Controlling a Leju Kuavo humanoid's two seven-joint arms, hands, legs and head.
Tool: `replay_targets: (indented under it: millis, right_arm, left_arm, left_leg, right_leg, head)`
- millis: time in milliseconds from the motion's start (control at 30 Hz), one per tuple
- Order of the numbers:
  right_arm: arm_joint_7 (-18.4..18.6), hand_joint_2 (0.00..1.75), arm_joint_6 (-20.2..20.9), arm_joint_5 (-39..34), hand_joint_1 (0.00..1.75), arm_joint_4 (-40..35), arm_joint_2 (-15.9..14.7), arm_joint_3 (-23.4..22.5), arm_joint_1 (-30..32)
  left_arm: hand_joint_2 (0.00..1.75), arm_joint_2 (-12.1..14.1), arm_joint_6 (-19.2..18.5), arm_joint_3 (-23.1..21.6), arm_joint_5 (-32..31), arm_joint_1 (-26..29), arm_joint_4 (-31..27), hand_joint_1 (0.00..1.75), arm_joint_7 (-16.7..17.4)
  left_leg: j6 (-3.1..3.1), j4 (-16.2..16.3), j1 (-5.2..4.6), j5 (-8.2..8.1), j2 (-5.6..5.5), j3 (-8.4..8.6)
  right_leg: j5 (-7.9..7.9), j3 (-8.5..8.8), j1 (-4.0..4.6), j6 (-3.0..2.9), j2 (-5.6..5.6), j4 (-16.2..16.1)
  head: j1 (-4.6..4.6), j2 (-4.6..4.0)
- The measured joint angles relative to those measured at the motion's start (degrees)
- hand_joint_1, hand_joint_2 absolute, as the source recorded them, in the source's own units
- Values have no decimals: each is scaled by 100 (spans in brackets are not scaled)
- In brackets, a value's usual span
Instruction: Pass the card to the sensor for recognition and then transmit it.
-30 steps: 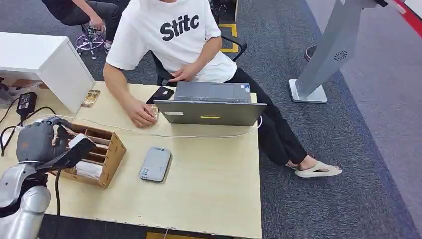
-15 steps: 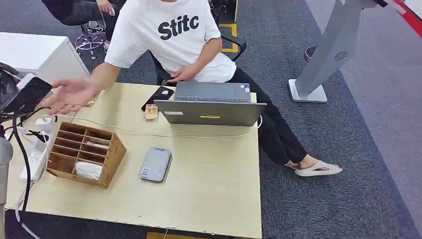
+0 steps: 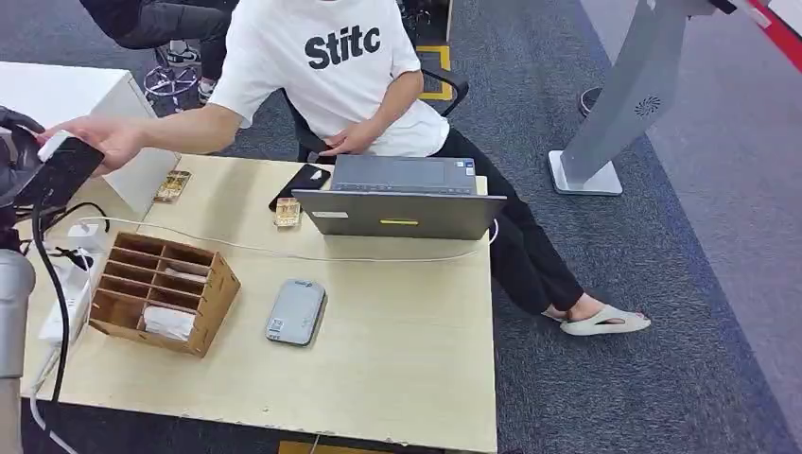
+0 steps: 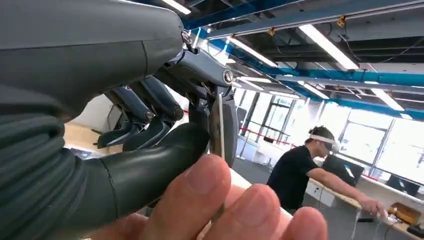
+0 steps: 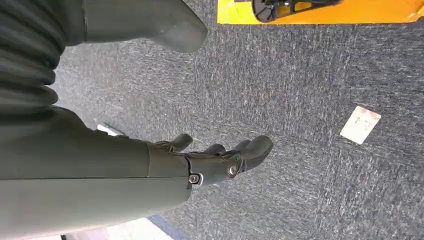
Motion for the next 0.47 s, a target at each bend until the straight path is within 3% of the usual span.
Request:
replay_targets:
  millis: [100, 133, 167, 467]
  right_arm:
    - [9, 175, -2, 7, 0, 0, 0, 0, 1]
    - [7, 175, -2, 13, 0, 0, 0, 0, 0]
    - [2, 175, 0, 17, 0, 0, 0, 0, 0]
    - [-2, 175, 9, 70, 0, 0, 0, -11, -9]
  left_arm:
    - [175, -95, -26, 0, 309, 3, -9, 175, -186]
    - [175, -138, -61, 0, 416, 17, -52, 117, -226]
    - [175, -195, -91, 0, 508, 31, -117, 0, -234]
    - [175, -830, -2, -120, 1044, 127, -730, 0, -284]
  left_leg:
    - [1, 0, 0, 4, -1, 0]
    - [1, 1, -1, 4, -1, -1]
    - [1, 1, -1, 4, -2, -1]
    - [5, 7, -4, 1, -3, -8]
  right_leg:
    - [2, 1, 0, 2, -2, 0]
    - [2, 1, 0, 2, -2, 0]
    - [2, 1, -1, 2, -3, -1]
    - [2, 0, -2, 3, -2, -4]
  head:
    - [2, 0]
    - [0, 0]
    - [2, 0]
    - [2, 0]
